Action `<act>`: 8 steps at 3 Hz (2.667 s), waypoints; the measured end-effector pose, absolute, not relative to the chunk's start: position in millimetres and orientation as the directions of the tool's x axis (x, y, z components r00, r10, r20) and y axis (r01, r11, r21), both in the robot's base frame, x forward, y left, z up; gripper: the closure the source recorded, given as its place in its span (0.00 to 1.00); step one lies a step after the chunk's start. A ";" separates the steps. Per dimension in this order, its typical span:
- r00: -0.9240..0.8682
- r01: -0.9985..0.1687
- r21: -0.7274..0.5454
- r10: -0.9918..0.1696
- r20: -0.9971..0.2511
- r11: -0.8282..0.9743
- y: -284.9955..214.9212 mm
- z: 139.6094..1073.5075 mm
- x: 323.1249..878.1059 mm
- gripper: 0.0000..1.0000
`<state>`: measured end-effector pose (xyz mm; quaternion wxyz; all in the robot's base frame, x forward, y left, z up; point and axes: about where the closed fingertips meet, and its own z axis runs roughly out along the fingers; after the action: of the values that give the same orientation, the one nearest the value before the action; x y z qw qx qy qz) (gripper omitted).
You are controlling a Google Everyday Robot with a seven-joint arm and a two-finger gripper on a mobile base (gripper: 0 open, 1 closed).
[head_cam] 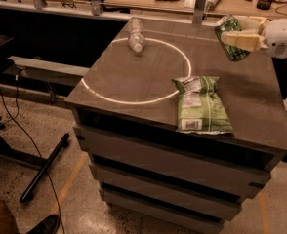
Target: Place green can upright
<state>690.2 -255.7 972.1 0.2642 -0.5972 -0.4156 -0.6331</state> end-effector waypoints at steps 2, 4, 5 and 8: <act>-0.115 0.839 0.211 0.215 0.970 -0.502 -248.0 953.3 679.5 1.00; -0.073 0.846 0.160 0.186 0.980 -0.508 -244.6 930.2 674.5 1.00; -0.055 0.846 0.133 0.163 0.985 -0.516 -245.2 921.9 674.2 1.00; -0.031 0.816 0.065 0.069 0.997 -0.574 -263.4 917.6 685.0 1.00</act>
Offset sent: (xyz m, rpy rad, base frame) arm -0.0202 0.0050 -0.0307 -0.1180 -0.0042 -0.0046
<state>685.0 -263.4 917.6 0.2985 -0.6289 -0.3519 -0.6258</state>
